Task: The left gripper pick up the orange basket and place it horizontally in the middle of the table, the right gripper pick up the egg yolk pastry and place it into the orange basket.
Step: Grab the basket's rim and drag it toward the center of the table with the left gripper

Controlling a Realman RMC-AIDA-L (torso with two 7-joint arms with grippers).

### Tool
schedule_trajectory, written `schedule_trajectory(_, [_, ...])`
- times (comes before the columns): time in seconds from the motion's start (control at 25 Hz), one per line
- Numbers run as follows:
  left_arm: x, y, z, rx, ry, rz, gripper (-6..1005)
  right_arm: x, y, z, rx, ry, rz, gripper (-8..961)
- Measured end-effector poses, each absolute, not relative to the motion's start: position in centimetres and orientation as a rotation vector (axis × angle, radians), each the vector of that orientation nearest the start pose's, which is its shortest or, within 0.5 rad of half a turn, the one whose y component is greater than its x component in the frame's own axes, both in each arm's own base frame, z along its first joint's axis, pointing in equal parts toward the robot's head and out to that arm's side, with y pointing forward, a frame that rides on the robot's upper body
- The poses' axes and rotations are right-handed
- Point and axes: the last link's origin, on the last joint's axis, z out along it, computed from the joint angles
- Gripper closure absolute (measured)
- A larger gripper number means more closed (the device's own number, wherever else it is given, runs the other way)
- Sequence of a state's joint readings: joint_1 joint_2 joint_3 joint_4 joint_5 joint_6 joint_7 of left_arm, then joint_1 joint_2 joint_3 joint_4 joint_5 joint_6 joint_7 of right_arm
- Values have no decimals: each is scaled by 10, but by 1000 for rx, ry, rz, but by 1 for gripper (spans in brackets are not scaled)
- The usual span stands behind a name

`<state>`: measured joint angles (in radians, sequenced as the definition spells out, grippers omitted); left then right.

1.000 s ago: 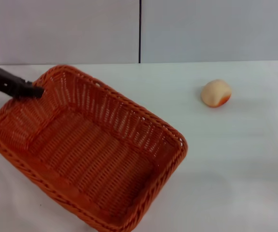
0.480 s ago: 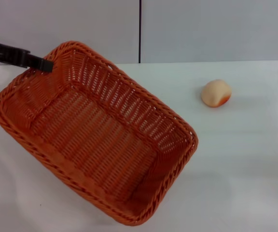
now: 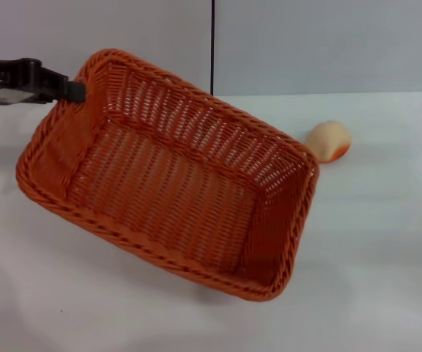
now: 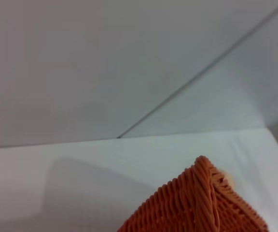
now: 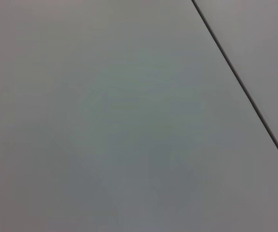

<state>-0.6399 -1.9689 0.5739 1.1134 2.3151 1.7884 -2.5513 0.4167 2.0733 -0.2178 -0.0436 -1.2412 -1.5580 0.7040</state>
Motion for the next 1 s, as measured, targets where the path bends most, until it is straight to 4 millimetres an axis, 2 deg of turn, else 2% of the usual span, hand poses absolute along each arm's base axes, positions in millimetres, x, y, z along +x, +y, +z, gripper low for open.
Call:
schedule_trajectory(0.12, [-242, 358, 117, -2301, -1684, -447, 828, 325, 304, 38, -1474, 627, 1222, 339])
schedule_trajectory(0.2, [-256, 348, 112, -2241, -1745, -486, 828, 324, 306, 38, -1478, 630, 1219, 340])
schedule_trajectory(0.44, [-270, 333, 102, -2182, -1811, -521, 829, 322, 314, 37, -1491, 631, 1211, 340])
schedule_trajectory(0.72, [-277, 320, 93, -2164, -1854, -583, 828, 316, 323, 36, -1507, 630, 1206, 340])
schedule_trajectory(1.0, [-281, 312, 79, -2186, -1898, -533, 828, 317, 325, 37, -1510, 626, 1195, 339])
